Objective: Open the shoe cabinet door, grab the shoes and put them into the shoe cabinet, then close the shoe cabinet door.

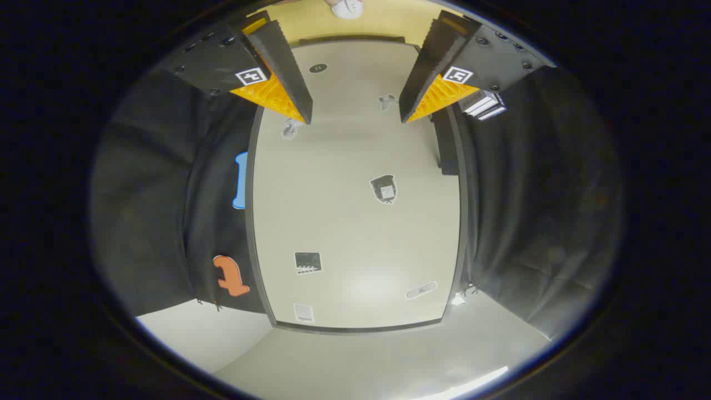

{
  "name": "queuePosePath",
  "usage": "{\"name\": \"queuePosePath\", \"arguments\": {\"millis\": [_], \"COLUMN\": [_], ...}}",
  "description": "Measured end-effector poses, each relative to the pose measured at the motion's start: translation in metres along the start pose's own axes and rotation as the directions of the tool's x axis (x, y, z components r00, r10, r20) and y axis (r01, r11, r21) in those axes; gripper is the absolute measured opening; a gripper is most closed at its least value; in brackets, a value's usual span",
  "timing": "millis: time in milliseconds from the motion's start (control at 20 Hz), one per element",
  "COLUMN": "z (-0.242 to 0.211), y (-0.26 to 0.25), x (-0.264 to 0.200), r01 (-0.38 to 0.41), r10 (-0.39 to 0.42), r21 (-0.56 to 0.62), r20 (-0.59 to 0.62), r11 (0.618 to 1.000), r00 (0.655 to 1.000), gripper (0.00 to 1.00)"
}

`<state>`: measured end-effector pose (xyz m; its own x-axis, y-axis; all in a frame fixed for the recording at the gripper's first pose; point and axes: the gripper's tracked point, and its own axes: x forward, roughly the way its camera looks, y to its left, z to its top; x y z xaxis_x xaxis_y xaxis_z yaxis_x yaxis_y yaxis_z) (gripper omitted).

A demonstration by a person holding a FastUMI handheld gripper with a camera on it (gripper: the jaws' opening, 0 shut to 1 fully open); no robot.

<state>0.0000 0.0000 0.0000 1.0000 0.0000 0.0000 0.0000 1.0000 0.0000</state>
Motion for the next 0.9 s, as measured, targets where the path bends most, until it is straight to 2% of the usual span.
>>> {"name": "queuePosePath", "arguments": {"millis": [900], "z": [0.0034], "y": [0.0006], "x": [0.0021], "r01": [0.015], "r10": [-0.015], "r21": [-0.009], "r20": [0.009], "r11": [1.000], "r00": [1.000], "gripper": [0.98]}}
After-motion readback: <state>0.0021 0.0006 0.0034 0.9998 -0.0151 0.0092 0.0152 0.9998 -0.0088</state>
